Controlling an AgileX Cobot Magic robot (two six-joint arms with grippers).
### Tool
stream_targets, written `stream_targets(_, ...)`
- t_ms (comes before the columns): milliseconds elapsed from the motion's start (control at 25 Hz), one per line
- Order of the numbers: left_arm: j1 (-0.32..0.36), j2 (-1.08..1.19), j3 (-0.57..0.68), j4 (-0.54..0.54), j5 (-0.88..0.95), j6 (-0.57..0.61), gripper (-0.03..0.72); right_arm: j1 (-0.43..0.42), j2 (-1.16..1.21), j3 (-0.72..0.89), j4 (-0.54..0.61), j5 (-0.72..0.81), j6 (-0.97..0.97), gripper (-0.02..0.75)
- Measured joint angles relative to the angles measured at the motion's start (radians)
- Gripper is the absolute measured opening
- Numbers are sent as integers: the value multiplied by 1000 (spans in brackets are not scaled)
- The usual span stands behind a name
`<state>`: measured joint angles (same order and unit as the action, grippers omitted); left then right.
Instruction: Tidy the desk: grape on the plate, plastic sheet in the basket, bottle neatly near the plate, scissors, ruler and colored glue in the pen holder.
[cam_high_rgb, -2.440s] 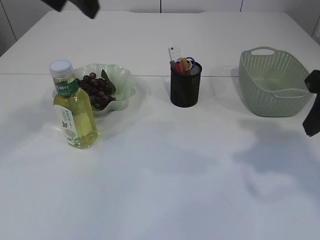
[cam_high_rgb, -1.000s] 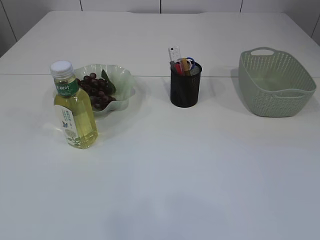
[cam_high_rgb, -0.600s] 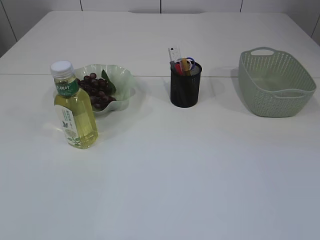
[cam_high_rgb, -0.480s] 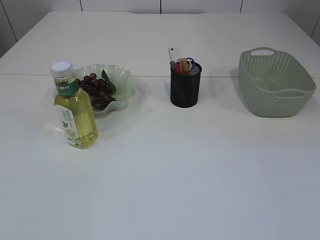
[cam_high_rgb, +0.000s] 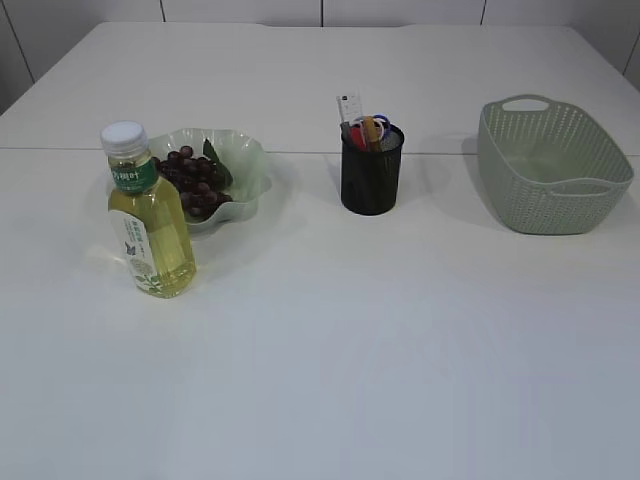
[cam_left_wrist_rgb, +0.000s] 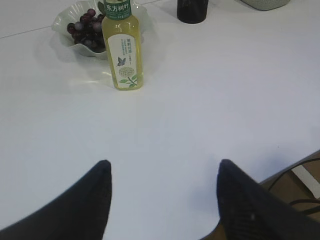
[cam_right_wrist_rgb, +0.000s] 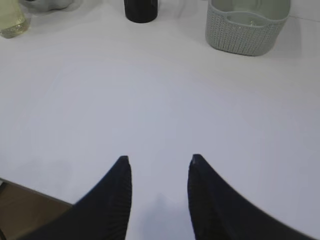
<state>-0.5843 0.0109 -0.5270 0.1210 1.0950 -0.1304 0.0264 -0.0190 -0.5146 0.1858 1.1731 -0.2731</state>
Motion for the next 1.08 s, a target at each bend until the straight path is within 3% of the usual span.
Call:
stream_targets(320,0,0,0,3,0,0,484,0,0,8,-65,-8,58,312)
stream_targets(800,2,0,0,3,0,0,484,0,0,8,-71,-8,66,312)
stream_targets(1080,111,0,0,2,0,0,484,0,0,8,-72,-10,66,312)
